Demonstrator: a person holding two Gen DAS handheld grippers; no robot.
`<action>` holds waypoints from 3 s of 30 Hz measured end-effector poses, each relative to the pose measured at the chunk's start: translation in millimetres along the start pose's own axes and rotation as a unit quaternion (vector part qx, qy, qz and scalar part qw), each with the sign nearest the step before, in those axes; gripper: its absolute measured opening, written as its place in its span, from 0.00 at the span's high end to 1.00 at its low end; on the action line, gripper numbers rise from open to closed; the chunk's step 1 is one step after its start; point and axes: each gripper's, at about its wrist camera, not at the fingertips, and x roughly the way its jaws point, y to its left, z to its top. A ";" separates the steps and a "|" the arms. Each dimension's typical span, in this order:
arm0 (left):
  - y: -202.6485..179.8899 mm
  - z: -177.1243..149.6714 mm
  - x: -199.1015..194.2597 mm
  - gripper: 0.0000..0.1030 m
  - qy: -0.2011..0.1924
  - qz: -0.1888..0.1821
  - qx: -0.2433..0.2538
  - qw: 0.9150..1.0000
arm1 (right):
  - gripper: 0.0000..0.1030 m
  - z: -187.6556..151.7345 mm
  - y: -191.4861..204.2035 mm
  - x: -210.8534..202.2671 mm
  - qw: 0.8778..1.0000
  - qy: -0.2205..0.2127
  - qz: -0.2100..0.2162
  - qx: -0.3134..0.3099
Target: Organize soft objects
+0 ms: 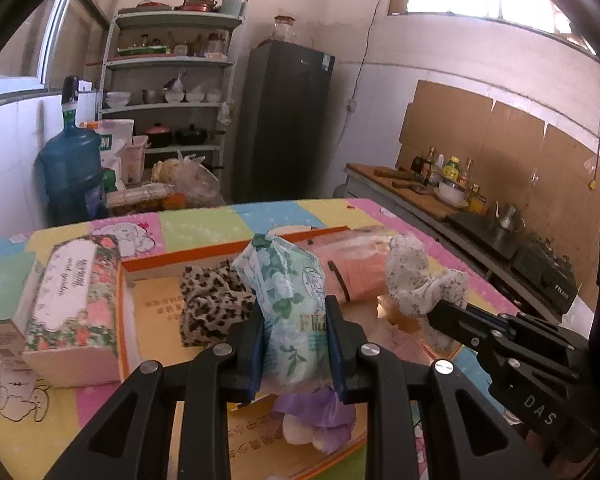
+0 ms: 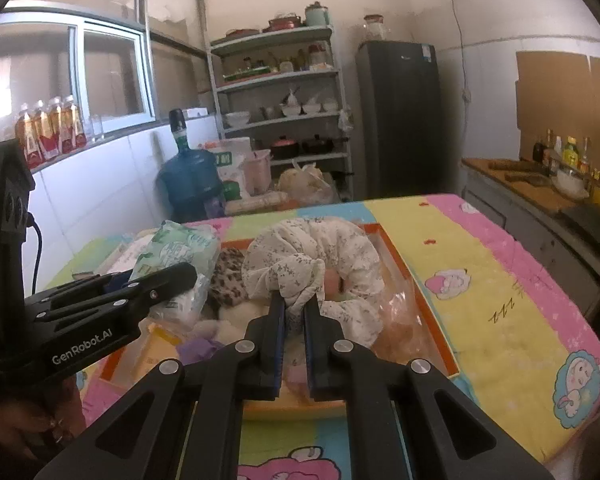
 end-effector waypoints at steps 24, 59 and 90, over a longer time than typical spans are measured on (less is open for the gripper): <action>5.6 0.2 39.4 0.68 0.018 0.000 -0.009 1.000 | 0.75 4.0 -4.7 65.4 0.998 0.049 0.035 -0.003; 25.6 -11.4 -66.6 0.35 -0.052 0.088 -0.030 0.994 | 0.38 7.2 40.0 -4.2 1.000 -0.007 0.011 -0.016; 65.9 -70.8 -225.7 0.35 -0.103 0.236 -0.047 0.965 | 0.25 -31.8 182.5 -93.2 0.993 -0.099 -0.048 -0.044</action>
